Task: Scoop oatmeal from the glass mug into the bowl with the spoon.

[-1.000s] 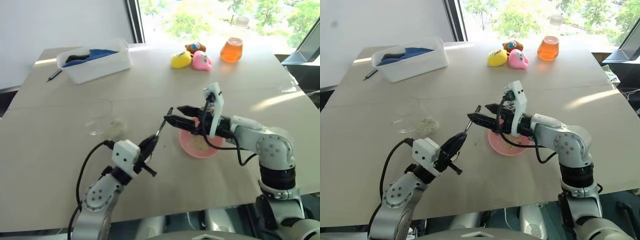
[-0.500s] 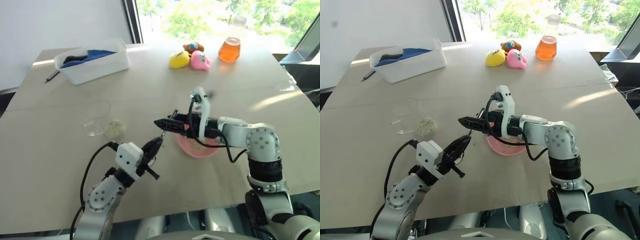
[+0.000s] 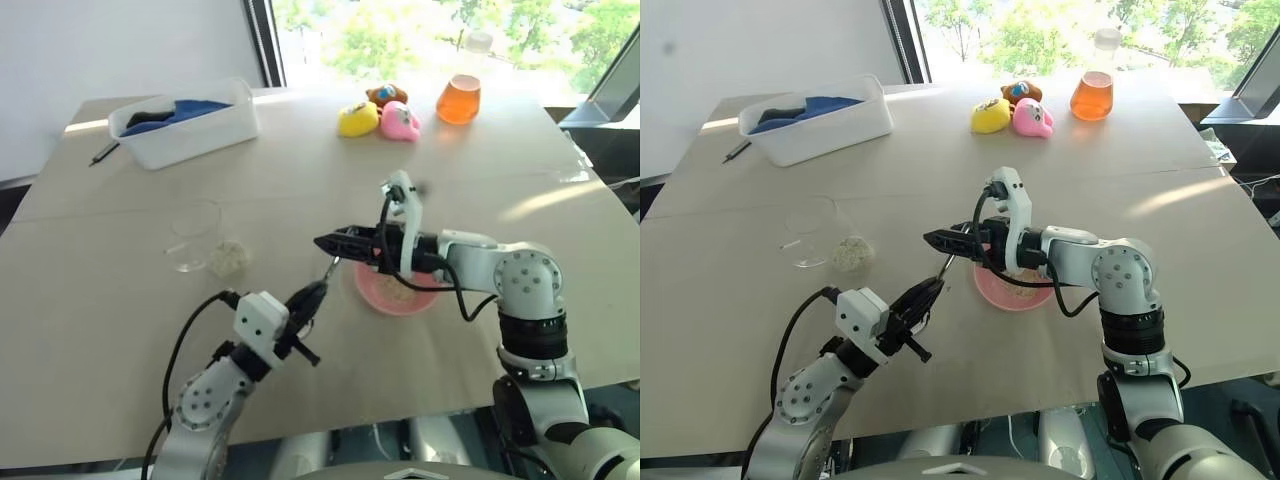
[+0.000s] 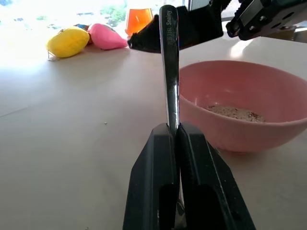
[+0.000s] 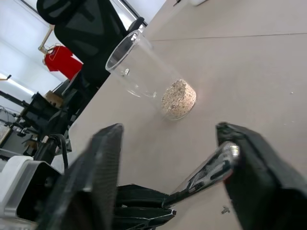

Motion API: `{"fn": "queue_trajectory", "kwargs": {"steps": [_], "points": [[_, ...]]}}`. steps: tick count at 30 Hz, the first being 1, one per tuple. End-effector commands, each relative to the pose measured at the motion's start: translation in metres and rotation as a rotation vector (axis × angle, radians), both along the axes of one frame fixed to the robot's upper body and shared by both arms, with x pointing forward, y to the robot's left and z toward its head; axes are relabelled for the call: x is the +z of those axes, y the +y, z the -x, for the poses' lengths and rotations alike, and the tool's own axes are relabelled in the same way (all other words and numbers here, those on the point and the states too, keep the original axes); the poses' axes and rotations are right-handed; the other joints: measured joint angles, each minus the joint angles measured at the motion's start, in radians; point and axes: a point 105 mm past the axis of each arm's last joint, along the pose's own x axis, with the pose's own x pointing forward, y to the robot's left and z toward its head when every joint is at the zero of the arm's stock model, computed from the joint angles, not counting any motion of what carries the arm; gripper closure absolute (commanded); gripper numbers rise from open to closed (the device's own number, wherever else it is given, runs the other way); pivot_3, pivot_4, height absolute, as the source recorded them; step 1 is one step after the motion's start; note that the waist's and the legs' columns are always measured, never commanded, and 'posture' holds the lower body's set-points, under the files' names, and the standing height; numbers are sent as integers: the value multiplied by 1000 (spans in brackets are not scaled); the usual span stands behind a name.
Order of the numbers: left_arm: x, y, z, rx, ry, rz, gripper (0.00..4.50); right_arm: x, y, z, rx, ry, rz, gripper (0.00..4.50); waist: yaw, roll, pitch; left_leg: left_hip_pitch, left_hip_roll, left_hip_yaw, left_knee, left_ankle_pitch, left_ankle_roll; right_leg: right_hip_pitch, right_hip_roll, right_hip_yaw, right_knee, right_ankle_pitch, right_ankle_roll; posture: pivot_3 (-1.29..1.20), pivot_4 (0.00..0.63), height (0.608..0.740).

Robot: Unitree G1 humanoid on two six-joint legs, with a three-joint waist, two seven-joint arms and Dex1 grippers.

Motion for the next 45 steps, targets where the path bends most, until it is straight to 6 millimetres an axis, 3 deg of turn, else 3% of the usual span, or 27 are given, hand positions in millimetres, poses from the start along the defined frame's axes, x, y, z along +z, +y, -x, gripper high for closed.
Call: {"fn": "queue_trajectory", "kwargs": {"steps": [1, 4, 27, 30, 34, 38, 41, 45], "points": [[11, -2, 2, -21, -49, 11, 4500, 15, 5, 4, 22, -49, -37, 3276, 0, 0, 0, 0, 0, 0, 0, 0, 0, 0, 0, 0, 0, 0, 0, 0, 150, 740], [11, -1, 2, -13, -50, 6, 4500, 12, 4, 5, 18, -44, -32, 4485, 0, 0, 0, 0, 0, 0, 0, 0, 0, 0, 0, 0, 0, 0, 0, 0, 150, 740], [19, 3, -7, 55, -70, 43, 4500, 9, 8, 1, -3, -13, -33, 4485, -1, 0, 0, 0, 0, 0, 0, 0, 0, -1, 0, 0, 1, 0, 0, 0, 150, 740], [20, 7, -9, 87, -81, 31, 3524, 11, 8, -1, -10, -7, -41, 4500, 0, 0, 0, 0, 0, 0, 0, 0, 0, -1, 0, 1, 1, 0, 0, 0, 150, 740], [16, 14, -9, 211, -68, -7, 1720, 13, 2, -12, -74, 44, -89, 4500, -1, 0, 0, 0, 0, 1, 0, 0, 0, -1, 0, 1, 2, 0, 0, 0, 150, 740], [18, 35, 2, 416, -58, -46, 1720, 20, -10, -26, -140, 66, -130, 4500, -4, 1, 0, 0, 0, 2, 0, 0, 0, -1, 0, 2, 1, 0, 0, 0, 150, 740], [29, 46, 21, 514, -115, -104, 1720, 24, -23, -38, -190, 70, -131, 4500, -1, 1, 0, -3, 0, 1, 1, 0, 0, -4, 0, 1, 2, 0, 0, 0, 150, 740], [36, 46, 45, 536, -163, -212, 1720, 30, -41, -52, -250, 57, -123, 4500, 0, 1, 0, -6, 0, 2, 1, 0, 0, -7, 0, 3, 3, 0, 0, 0, 150, 740]]}}
